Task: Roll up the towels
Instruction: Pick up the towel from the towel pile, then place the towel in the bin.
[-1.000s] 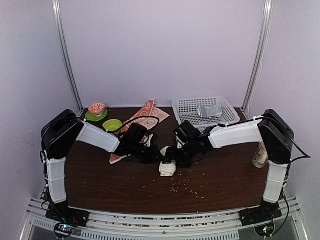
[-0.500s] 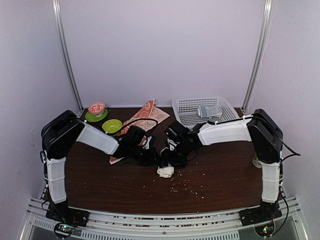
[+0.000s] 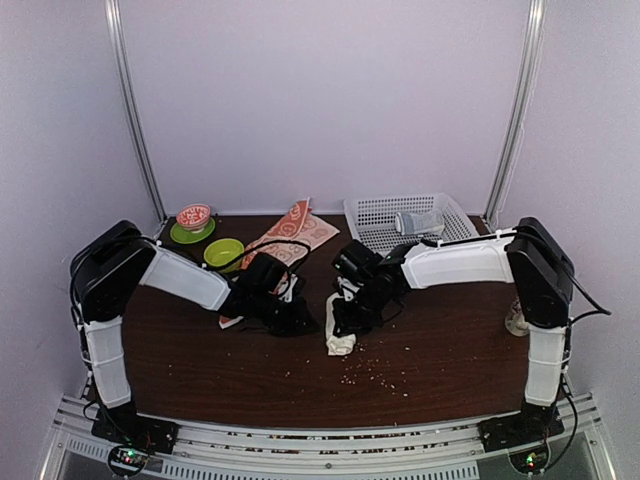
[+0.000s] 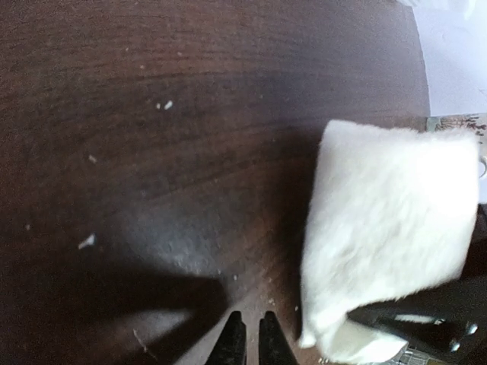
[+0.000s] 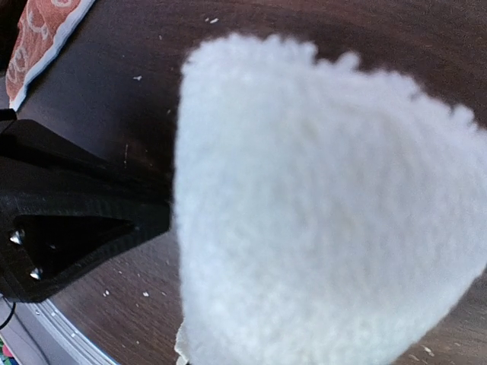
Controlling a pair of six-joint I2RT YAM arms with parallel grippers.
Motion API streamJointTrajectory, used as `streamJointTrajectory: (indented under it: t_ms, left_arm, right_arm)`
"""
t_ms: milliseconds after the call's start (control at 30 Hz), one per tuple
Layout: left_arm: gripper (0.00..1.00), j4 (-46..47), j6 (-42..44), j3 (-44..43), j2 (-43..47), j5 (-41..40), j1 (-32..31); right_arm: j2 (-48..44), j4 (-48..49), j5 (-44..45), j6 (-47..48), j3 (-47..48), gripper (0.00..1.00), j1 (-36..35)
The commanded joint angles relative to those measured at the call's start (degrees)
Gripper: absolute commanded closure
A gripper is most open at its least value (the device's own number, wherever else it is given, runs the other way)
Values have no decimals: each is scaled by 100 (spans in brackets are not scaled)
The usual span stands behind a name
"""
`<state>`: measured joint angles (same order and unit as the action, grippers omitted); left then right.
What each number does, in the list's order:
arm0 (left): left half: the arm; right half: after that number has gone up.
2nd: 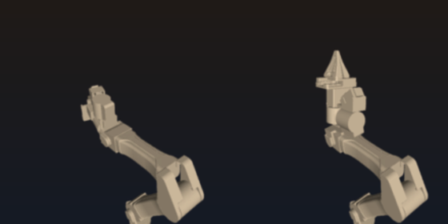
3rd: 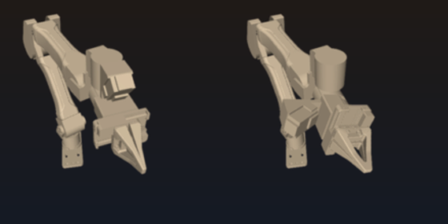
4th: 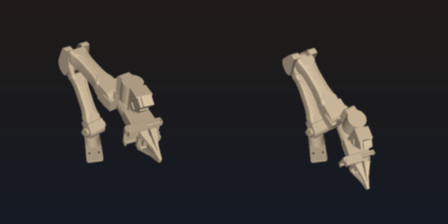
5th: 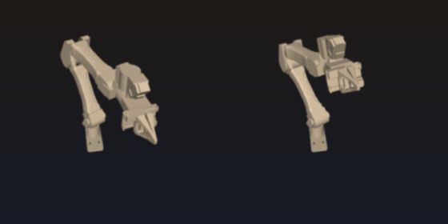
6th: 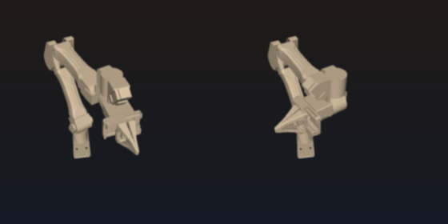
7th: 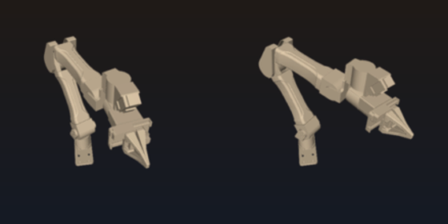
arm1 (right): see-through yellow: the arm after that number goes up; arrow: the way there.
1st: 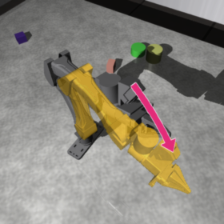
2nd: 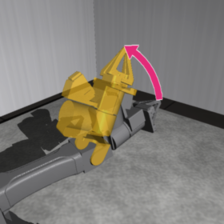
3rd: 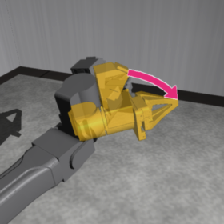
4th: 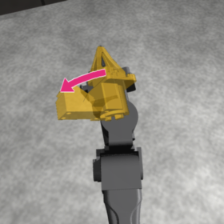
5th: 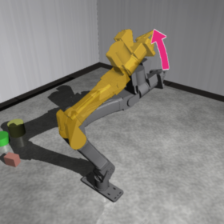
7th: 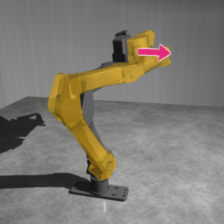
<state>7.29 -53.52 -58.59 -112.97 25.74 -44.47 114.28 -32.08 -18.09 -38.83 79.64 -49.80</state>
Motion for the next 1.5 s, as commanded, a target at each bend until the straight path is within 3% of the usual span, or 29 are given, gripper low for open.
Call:
streamJointTrajectory:
  t_ms: [0,267,500,667,867,1200,1467]
  left_arm:
    - [92,-354,63,158,662,-260,-36]
    - [91,-865,319,-19,1312,-801,-24]
    - [90,-1134,396,-312,1298,-917,-9]
    - [90,-1284,361,-316,1268,-913,-9]
    - [90,-1422,347,-323,1268,-914,0]
    - [90,-1334,242,-327,1108,-758,20]
    - [90,-1270,253,-403,908,-556,181]
  right_arm:
    - [-900,-764,593,516,80,100,307]
    - [-2111,-1325,1147,1029,469,100,1255]
    - [-2190,-722,1281,626,858,100,2214]
    - [-1813,291,1205,-326,787,100,2928]
    - [-1030,985,1421,-1520,1183,100,3274]
    - [440,478,1979,-3229,2596,100,3495]
    - [1439,-646,2015,-3172,4058,100,3614]
